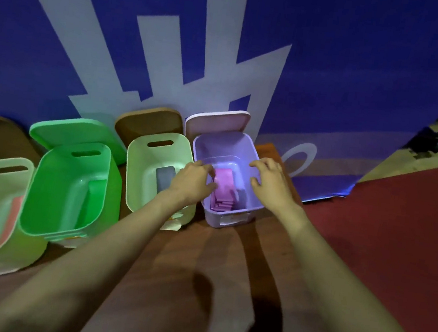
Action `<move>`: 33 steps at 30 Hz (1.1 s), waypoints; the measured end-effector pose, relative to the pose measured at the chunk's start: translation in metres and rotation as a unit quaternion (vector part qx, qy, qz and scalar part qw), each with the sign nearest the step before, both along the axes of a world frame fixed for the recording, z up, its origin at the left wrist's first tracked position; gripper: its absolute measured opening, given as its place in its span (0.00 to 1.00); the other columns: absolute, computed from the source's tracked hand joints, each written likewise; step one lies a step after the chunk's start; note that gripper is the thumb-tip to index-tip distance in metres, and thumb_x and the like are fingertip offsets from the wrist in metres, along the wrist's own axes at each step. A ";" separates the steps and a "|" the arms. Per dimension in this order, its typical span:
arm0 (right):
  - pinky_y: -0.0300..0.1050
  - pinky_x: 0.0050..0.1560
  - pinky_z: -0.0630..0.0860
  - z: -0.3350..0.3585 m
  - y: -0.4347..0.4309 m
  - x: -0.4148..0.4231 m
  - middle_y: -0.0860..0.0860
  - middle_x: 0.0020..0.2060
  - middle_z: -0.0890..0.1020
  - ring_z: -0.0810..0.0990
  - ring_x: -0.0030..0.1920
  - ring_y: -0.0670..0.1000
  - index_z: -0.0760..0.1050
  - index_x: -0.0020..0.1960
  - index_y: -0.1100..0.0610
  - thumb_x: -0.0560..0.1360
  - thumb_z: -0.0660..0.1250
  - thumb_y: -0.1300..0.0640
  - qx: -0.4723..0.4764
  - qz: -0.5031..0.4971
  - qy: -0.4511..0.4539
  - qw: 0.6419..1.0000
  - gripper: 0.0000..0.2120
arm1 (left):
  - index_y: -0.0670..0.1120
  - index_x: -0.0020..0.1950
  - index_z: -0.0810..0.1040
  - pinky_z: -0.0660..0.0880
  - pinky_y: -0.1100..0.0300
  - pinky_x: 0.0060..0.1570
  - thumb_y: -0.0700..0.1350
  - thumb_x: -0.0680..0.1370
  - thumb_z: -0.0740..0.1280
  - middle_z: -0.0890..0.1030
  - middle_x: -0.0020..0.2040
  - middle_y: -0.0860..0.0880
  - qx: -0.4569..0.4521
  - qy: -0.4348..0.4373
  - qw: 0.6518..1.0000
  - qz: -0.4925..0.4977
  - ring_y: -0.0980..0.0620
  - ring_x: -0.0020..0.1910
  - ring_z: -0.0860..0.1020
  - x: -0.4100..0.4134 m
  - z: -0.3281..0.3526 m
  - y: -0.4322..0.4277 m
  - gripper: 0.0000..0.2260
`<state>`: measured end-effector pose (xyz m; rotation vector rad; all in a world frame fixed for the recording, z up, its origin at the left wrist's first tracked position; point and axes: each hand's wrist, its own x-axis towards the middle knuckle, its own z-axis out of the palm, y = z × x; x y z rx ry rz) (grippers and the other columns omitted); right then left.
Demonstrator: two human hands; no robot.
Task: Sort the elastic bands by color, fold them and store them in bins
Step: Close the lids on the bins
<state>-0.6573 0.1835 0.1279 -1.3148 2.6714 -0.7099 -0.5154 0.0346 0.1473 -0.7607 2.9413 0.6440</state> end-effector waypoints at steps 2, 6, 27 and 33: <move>0.47 0.64 0.64 -0.005 0.000 -0.010 0.57 0.62 0.70 0.66 0.64 0.58 0.71 0.65 0.58 0.75 0.63 0.63 0.035 0.007 -0.038 0.999 0.19 | 0.46 0.61 0.77 0.70 0.52 0.60 0.50 0.75 0.67 0.76 0.60 0.43 -0.006 -0.040 0.999 -0.012 0.43 0.61 0.73 -0.005 -0.002 0.013 0.16; 0.49 0.66 0.64 -0.014 -0.003 -0.029 0.56 0.65 0.67 0.64 0.66 0.58 0.68 0.67 0.57 0.76 0.62 0.61 0.082 0.051 -0.067 0.993 0.20 | 0.47 0.61 0.77 0.70 0.52 0.60 0.50 0.76 0.67 0.75 0.61 0.43 -0.007 -0.074 0.997 0.020 0.43 0.60 0.73 -0.014 -0.008 0.031 0.15; 0.51 0.45 0.72 0.021 -0.121 -0.142 0.57 0.53 0.77 0.75 0.52 0.61 0.69 0.61 0.58 0.78 0.57 0.61 -0.030 0.145 0.042 0.988 0.11 | 0.39 0.56 0.71 0.60 0.56 0.41 0.31 0.67 0.66 0.72 0.42 0.41 -0.357 0.115 0.903 0.212 0.44 0.39 0.69 -0.087 -0.002 -0.077 0.19; 0.54 0.43 0.77 0.010 -0.103 -0.139 0.56 0.51 0.80 0.79 0.47 0.63 0.75 0.56 0.60 0.77 0.58 0.62 -0.135 0.144 0.050 0.979 0.10 | 0.41 0.53 0.74 0.59 0.55 0.46 0.42 0.75 0.57 0.76 0.49 0.40 -0.305 0.177 0.920 0.169 0.42 0.47 0.69 -0.086 -0.002 -0.078 0.11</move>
